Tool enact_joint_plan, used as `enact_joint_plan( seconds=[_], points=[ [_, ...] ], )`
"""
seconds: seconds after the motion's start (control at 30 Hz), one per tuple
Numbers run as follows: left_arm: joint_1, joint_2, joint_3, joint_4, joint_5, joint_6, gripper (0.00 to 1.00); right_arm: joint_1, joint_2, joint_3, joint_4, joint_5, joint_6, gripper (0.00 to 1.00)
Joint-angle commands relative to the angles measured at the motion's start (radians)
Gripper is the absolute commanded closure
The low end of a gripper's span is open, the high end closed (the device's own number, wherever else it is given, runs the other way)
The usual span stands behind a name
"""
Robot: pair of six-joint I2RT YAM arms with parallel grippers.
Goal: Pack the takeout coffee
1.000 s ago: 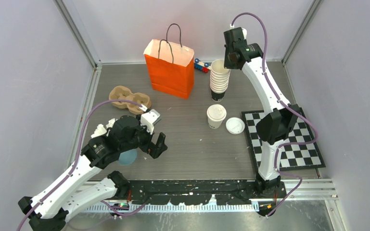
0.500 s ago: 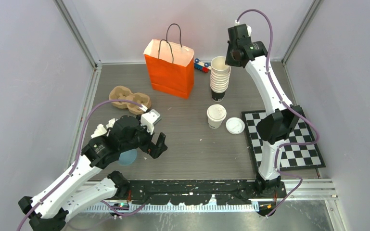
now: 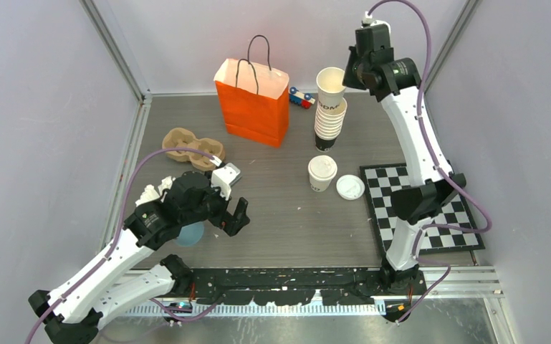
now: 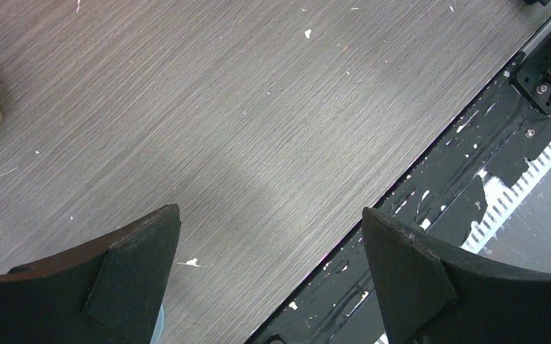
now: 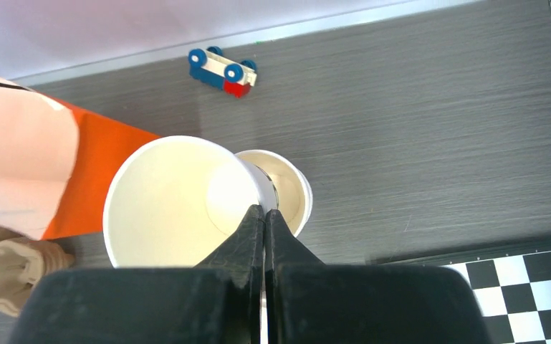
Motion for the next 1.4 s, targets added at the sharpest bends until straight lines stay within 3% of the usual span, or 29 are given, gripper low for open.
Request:
enact_joint_plan(
  seconds=[0.0,0.17,0.33,0.53,0.67,0.9,1.2,1.37],
  points=[
    [-0.002,0.001,-0.003,0.024,-0.004,0.019,0.0,-0.001,-0.11,0.042,-0.001,-0.057,0.005,1.0],
    [-0.002,0.005,0.001,0.021,-0.014,0.019,0.0,0.005,-0.211,-0.063,0.001,-0.133,0.032,1.0],
    [-0.002,-0.012,0.012,-0.003,-0.131,0.019,0.0,0.058,-0.404,-0.347,0.098,-0.23,0.079,1.0],
    [-0.002,-0.095,0.002,0.007,-0.207,0.018,0.0,0.253,-0.596,-0.709,0.236,-0.217,0.132,1.0],
    [-0.002,-0.145,-0.008,0.021,-0.224,0.018,0.0,0.407,-0.657,-0.897,0.314,-0.131,0.187,1.0],
    [-0.002,-0.174,-0.012,0.024,-0.227,0.017,0.0,0.635,-0.606,-1.152,0.454,0.002,0.209,1.0],
    [-0.002,-0.166,-0.01,0.021,-0.206,0.018,0.0,0.714,-0.54,-1.331,0.63,0.079,0.224,0.98],
    [-0.002,-0.169,-0.012,0.026,-0.204,0.018,0.0,0.717,-0.556,-1.333,0.573,0.12,0.252,0.76]
  ],
)
